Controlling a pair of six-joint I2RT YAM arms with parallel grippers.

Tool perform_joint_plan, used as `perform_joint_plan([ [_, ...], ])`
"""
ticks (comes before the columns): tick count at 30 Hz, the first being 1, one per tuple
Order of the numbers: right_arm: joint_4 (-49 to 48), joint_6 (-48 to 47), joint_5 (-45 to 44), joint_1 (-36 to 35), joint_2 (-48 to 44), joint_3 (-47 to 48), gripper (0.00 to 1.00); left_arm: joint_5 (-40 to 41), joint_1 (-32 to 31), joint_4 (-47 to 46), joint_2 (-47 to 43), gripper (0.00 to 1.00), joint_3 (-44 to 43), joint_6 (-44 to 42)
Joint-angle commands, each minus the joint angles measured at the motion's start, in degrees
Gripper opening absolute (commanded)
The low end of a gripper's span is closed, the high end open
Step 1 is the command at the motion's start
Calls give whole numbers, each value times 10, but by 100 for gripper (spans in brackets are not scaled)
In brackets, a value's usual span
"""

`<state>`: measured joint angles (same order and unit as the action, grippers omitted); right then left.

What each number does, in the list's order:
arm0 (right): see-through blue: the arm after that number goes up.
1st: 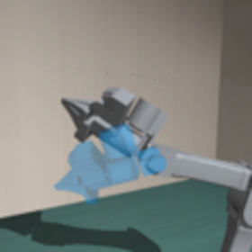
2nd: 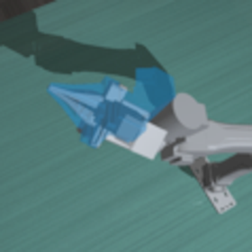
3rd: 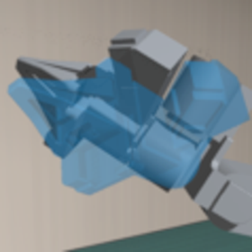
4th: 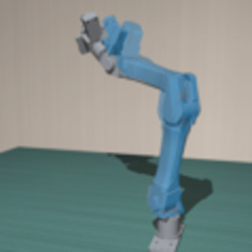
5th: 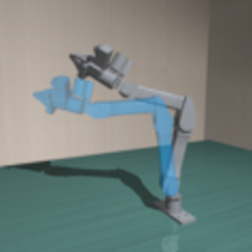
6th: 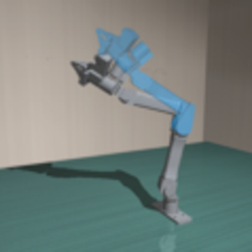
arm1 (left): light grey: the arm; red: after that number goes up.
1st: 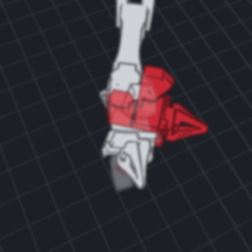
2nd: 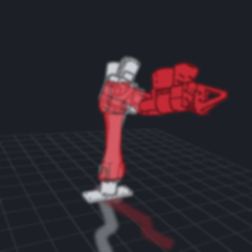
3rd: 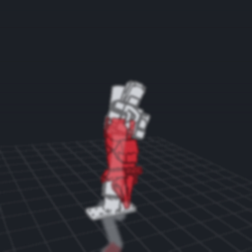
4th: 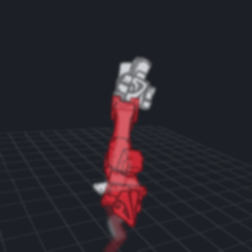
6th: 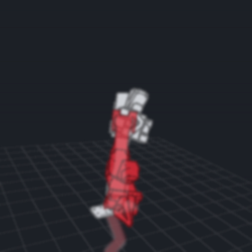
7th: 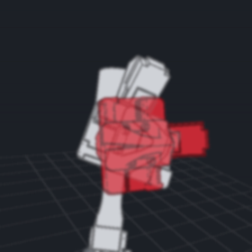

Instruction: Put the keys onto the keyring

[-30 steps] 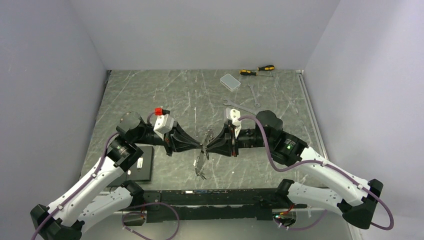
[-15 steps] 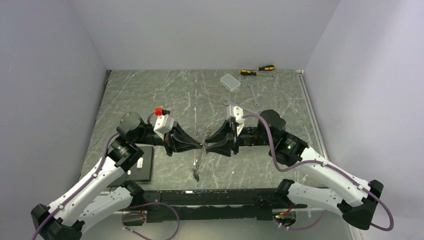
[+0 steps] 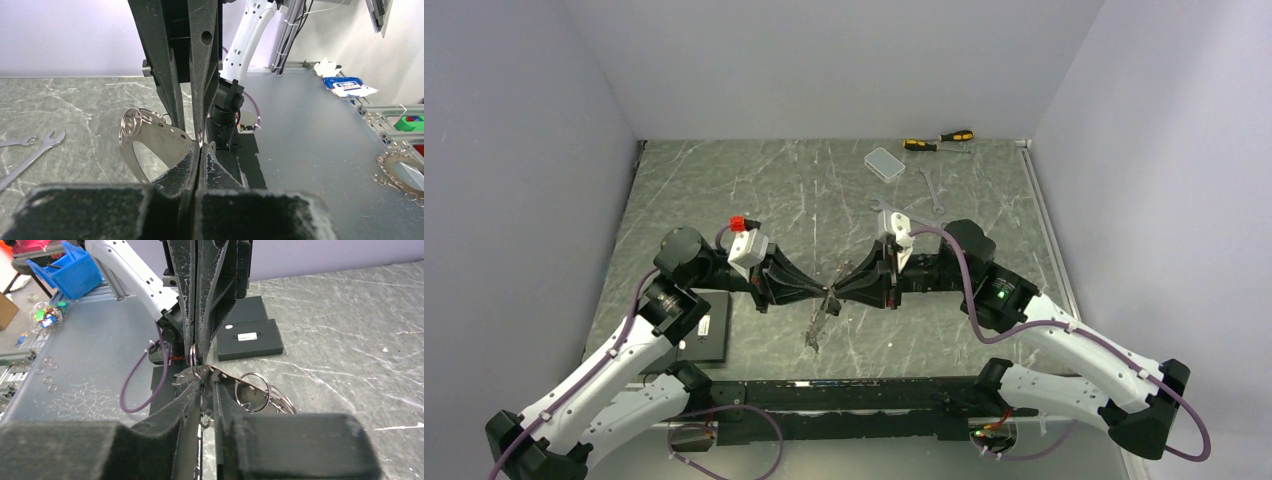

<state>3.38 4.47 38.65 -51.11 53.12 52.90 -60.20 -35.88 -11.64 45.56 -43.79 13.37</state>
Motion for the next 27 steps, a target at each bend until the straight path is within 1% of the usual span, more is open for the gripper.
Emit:
perform_joint_plan([
  [1,-28,3,8,2,-9,-8,19,-9,0,-53,-13,0,-2,18],
  [4,-47,11,11,2,-11,-15,5,-10,0,-67,-13,0,2,28],
  [6,-55,14,16,2,-9,-13,0,-10,0,-84,-12,0,6,39],
  [11,-61,17,24,2,-3,-4,0,-8,1,-98,-9,0,8,46],
  [15,-73,40,33,2,1,7,0,-7,0,-110,-7,0,11,54],
  [21,-45,73,36,2,10,36,0,-17,1,-123,7,0,7,63],
  [24,-37,78,17,1,-8,29,0,-17,0,-118,7,0,5,59],
  [27,-22,73,18,2,-17,22,1,-16,0,-128,9,0,6,64],
])
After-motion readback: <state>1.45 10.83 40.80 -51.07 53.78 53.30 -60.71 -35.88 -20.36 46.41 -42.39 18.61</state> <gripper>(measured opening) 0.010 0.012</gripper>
